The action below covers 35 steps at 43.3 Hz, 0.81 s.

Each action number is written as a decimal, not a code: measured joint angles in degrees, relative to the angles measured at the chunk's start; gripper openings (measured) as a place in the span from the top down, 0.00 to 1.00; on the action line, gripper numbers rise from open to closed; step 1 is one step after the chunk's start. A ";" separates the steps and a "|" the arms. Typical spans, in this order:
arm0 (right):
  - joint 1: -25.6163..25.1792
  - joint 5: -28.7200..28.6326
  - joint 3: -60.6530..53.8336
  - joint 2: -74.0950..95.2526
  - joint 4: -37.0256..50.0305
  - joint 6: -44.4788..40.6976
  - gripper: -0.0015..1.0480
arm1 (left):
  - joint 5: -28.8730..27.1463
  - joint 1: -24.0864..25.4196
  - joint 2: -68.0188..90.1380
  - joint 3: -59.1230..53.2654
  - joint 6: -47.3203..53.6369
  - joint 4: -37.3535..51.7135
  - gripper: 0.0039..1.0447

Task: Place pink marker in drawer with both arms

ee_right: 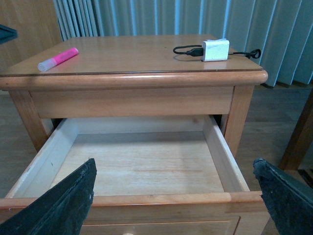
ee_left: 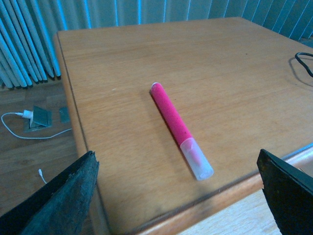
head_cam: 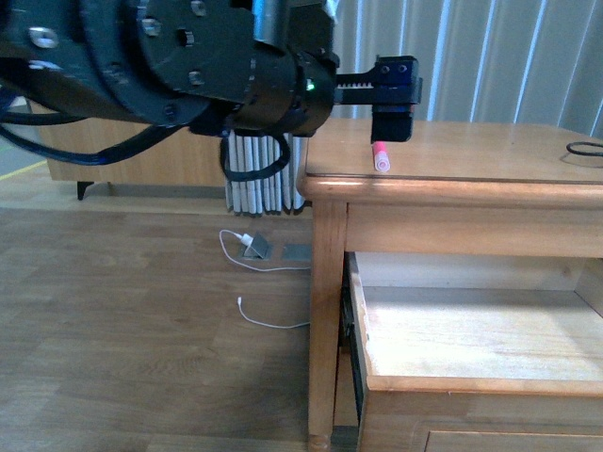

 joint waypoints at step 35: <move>0.04 0.00 0.00 0.00 0.00 0.00 0.08 | -4.17 -2.82 19.69 31.74 -0.44 -23.96 0.06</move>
